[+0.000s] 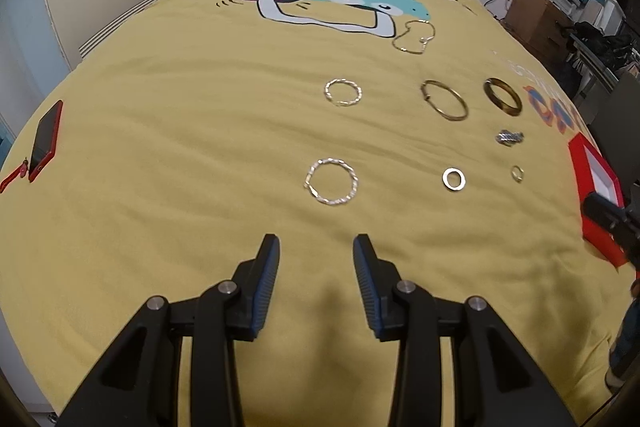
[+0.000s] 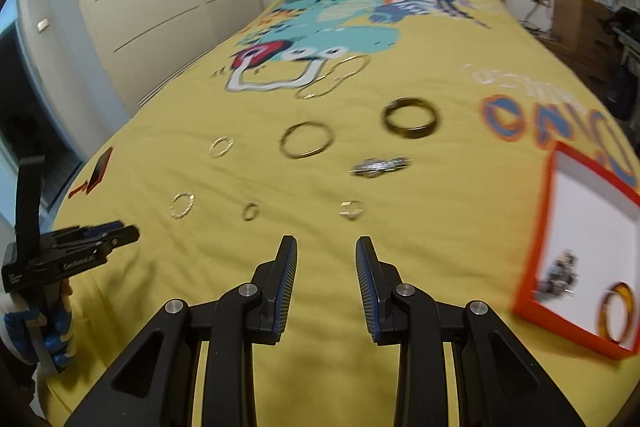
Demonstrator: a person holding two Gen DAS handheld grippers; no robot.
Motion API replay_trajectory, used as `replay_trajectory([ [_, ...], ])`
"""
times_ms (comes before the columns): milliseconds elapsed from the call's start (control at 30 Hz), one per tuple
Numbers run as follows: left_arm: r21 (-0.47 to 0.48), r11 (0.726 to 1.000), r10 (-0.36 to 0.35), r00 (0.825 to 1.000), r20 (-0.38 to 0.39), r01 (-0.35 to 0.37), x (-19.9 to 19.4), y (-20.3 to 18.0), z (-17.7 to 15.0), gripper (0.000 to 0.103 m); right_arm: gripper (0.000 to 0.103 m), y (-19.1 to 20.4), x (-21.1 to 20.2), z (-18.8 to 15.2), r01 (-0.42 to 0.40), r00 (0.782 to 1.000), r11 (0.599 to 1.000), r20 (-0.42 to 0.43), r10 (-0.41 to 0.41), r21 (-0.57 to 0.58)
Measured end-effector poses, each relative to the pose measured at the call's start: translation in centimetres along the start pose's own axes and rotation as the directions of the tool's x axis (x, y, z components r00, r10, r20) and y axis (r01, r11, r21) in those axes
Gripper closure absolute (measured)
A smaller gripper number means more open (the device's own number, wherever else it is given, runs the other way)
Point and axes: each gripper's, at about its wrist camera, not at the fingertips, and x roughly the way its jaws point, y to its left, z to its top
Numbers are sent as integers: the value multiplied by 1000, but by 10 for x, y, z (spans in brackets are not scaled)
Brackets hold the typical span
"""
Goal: Organize jewelry
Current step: 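Move both tools back toward the remaining rings and hoops, then grasp the twisted silver hoop with the left tool while the right tool grasps a small silver ring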
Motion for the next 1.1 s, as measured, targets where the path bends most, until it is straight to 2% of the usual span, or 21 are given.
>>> replay_trajectory([
  [33,1,1000,-1,1000,1,1,4,2,2,57,73,5,8,0,-10,1000,1000,-10,9,-9],
  [67,2,1000,0,1000,5,0,6,3,4,55,73,10,16,0,-16,1000,1000,-21,16,-18],
  [233,8,1000,-12,1000,-6,13,24,6,13,55,72,17,46,1,-13,999,1000,-45,13,-17],
  [567,1,1000,-26,1000,-3,26,52,6,28,55,71,-17,77,15,59,997,998,-51,-58,35],
  [1000,13,1000,-27,1000,-14,27,79,4,34,55,68,-28,113,19,64,994,998,-90,-62,23],
  [1067,10,1000,-24,1000,-13,24,81,3,33,55,75,-26,115,18,65,994,998,-92,-63,13],
  [1100,12,1000,-20,1000,-12,20,81,2,32,55,84,-24,117,17,60,994,998,-96,-59,6],
])
